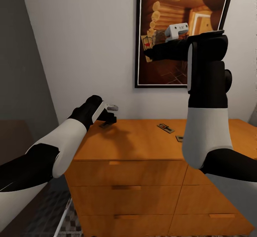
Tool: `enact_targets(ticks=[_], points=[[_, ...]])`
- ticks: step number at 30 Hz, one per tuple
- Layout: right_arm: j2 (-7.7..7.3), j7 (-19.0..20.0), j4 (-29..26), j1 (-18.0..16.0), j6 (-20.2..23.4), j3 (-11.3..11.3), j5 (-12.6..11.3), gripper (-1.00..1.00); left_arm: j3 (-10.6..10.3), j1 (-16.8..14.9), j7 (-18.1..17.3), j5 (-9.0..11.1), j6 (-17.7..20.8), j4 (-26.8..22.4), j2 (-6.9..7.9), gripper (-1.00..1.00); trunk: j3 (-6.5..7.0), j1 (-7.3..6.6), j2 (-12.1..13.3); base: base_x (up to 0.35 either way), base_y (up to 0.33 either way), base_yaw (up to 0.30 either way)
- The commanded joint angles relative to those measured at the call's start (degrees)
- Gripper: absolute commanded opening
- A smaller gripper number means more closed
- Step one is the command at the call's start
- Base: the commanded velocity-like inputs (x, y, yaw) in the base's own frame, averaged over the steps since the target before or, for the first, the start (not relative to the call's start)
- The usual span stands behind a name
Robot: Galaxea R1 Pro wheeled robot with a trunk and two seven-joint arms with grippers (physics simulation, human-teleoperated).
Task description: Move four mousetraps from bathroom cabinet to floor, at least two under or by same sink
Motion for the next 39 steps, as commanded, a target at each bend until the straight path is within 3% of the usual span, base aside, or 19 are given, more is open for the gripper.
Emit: enact_targets(ticks=[1, 30, 39], points=[[0.06, 0.5, 0.1, -0.1, 0.2, -0.1, 0.4, -1.0, -0.4, 0.0, 0.2, 0.5, 0.2, 0.0, 0.07, -1.0, -0.06, -0.02, 0.0, -0.109, -0.007, 0.0], [0.06, 0.4, 1.1, -0.1, 0.2, -0.2, 0.6, -1.0, -0.4, 0.0, 0.2, 0.6, 0.2, 0.0, 0.16, -1.0, -0.06, -0.02, 0.0, -0.103, -0.001, 0.0], [0.06, 0.4, 2.1, -0.1, 0.2, -0.2, 0.6, -1.0, -0.4, 0.0, 0.2, 0.3, 0.2, 0.1, 0.11, -1.0, 1.55, -2.0, 3.6, -0.006, 0.0, 0.0]])
